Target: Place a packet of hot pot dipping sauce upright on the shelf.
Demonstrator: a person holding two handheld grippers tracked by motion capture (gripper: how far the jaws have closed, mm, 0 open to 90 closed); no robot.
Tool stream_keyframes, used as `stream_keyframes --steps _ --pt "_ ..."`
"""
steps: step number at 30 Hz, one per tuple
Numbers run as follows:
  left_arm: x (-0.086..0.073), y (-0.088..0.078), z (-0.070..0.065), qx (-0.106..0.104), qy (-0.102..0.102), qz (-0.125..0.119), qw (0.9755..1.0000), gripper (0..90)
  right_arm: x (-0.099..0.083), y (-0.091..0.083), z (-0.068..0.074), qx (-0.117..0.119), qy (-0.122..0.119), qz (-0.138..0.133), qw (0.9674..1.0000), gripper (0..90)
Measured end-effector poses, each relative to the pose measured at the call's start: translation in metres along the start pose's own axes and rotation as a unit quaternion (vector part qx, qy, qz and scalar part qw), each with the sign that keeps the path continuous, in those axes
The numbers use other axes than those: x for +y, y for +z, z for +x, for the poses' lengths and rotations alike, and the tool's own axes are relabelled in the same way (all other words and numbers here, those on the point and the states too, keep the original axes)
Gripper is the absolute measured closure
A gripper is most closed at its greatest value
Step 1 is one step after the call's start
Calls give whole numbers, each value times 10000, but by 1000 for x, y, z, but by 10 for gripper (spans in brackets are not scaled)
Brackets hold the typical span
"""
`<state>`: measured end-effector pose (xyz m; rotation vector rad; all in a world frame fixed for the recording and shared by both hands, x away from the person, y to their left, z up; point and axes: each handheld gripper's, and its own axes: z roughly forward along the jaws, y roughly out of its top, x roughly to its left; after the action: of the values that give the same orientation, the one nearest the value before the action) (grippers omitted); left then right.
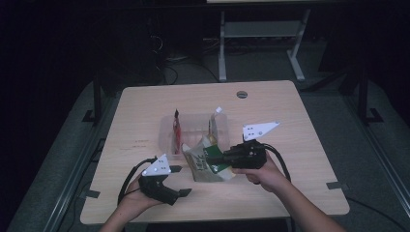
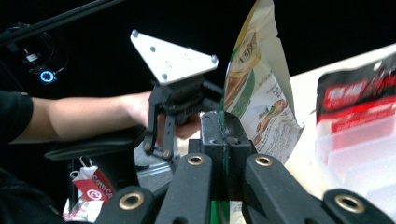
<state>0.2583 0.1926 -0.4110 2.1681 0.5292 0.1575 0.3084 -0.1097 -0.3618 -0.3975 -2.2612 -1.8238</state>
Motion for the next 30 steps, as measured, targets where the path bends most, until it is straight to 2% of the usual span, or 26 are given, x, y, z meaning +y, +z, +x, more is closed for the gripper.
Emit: stream_keyframes --steps 8,13,24,30 --pt "-2 -2 3 7 47 14 10000 174 16 8 -9 -205 -114 -196 9995 900" --pt "-3 -1 4 -25 -27 18 10000 174 25 9 -17 -389 -139 -293 9987 900" --pt "-4 1 5 -74 -33 81 9999 174 45 11 -43 -855 -94 -394 9955 900" --pt "-5 2 4 -117 -46 100 9999 174 46 16 -55 -1033 -4 -363 9940 900"
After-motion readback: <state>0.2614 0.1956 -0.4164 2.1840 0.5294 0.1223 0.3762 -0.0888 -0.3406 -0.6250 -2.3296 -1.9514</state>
